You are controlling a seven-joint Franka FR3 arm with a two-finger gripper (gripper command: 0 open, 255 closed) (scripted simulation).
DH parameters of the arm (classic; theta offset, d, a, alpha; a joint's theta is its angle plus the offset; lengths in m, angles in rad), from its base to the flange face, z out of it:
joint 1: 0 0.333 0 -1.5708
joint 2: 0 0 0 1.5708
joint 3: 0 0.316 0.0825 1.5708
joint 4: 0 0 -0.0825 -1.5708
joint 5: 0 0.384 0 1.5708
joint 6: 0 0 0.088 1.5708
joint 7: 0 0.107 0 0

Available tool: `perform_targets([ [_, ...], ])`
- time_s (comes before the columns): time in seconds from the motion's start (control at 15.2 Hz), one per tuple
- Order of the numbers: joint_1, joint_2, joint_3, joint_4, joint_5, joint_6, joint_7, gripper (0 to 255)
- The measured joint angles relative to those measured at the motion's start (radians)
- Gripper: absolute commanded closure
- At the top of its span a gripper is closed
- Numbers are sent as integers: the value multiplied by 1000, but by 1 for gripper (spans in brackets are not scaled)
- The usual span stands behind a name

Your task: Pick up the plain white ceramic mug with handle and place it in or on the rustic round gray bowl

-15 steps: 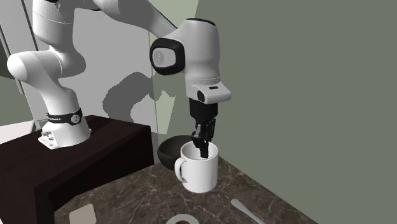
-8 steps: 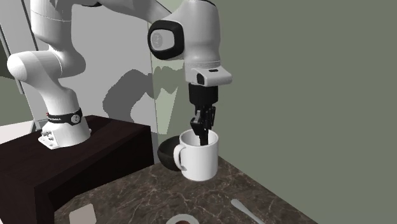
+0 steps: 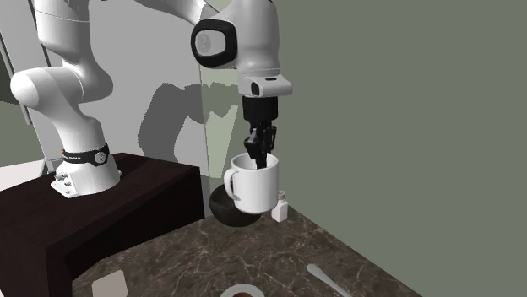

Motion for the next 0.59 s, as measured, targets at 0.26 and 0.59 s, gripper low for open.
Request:
perform_targets([
  [0.26, 50, -110, 23, -142, -17, 30, 82, 255],
  [0.59, 110, -220, 64, -276, -30, 53, 192, 255],
])
